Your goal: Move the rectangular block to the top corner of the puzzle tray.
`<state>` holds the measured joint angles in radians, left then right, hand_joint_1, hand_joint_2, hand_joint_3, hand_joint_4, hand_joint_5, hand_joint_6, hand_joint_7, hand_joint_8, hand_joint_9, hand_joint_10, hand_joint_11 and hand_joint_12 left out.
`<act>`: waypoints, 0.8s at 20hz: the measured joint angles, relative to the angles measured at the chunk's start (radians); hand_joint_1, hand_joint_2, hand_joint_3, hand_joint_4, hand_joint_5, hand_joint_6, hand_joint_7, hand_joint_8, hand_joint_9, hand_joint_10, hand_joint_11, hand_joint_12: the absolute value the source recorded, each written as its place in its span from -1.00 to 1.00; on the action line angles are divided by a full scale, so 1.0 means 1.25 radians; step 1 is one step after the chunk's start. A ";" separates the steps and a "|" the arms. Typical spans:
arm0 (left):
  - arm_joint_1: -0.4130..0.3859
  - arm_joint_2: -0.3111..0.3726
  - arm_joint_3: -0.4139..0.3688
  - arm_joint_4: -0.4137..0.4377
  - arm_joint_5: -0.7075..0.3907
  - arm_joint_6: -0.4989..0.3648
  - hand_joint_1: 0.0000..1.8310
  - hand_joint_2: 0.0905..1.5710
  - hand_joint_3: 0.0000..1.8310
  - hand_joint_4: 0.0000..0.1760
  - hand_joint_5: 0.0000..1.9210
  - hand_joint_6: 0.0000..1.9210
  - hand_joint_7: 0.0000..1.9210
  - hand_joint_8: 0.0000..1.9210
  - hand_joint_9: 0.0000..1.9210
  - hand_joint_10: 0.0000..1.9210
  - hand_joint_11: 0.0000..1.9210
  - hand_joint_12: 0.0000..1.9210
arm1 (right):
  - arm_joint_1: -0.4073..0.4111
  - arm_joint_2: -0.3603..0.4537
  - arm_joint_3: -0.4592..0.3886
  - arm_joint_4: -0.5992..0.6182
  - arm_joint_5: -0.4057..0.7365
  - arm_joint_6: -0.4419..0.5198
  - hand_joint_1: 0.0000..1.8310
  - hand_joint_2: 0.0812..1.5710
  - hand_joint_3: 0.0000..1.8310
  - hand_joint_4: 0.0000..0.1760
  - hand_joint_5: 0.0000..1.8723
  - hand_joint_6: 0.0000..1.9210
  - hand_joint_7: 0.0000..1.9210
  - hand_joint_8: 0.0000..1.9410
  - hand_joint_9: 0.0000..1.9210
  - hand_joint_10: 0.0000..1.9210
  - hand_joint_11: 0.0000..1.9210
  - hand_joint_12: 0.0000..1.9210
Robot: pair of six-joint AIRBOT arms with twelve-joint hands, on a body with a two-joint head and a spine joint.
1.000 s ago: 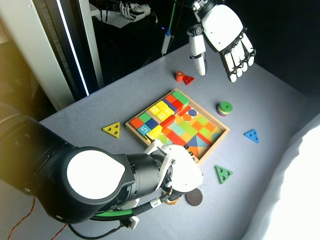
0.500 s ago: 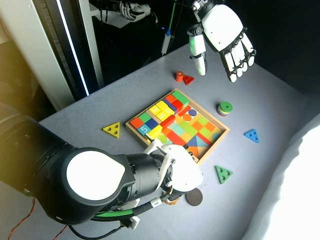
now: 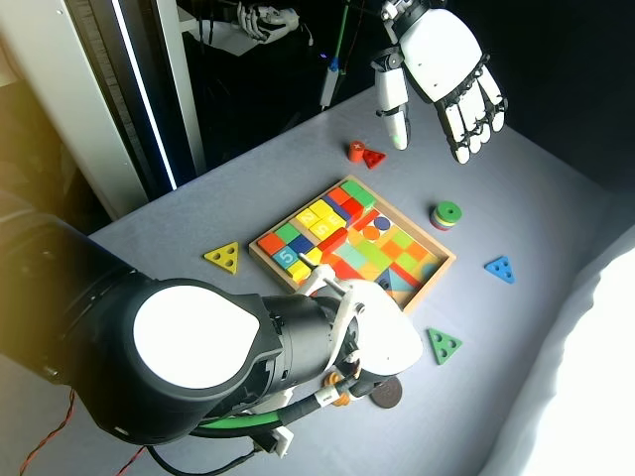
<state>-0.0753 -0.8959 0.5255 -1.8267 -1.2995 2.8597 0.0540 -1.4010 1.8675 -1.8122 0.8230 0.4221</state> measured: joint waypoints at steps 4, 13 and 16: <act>-0.008 0.000 0.000 -0.008 -0.002 -0.003 -1.00 0.64 -1.00 -1.00 -0.63 -1.00 -0.63 -1.00 -0.69 -1.00 -1.00 -0.49 | 0.026 0.064 -0.058 0.047 0.006 0.005 0.49 0.59 -1.00 -1.00 -0.55 -1.00 0.35 1.00 0.61 1.00 0.64 1.00; -0.009 -0.004 0.000 -0.014 -0.003 -0.004 -0.87 0.66 -1.00 -1.00 -0.56 -0.99 -0.50 -0.99 -0.58 -0.98 -1.00 -0.36 | 0.039 0.277 -0.341 0.057 -0.117 0.005 0.22 0.40 -1.00 -1.00 -0.32 -0.95 0.44 1.00 0.56 1.00 0.59 1.00; -0.009 -0.004 0.000 -0.017 -0.003 -0.004 -0.87 0.67 -1.00 -1.00 -0.52 -0.99 -0.42 -0.98 -0.50 -0.97 -1.00 -0.22 | 0.039 0.298 -0.365 0.057 -0.139 0.005 0.18 0.35 -1.00 -1.00 -0.26 -0.95 0.43 1.00 0.56 1.00 0.61 1.00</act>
<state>-0.0868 -0.9012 0.5255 -1.8477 -1.3029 2.8552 0.1028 -1.0283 1.4113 -1.7405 0.6498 0.4290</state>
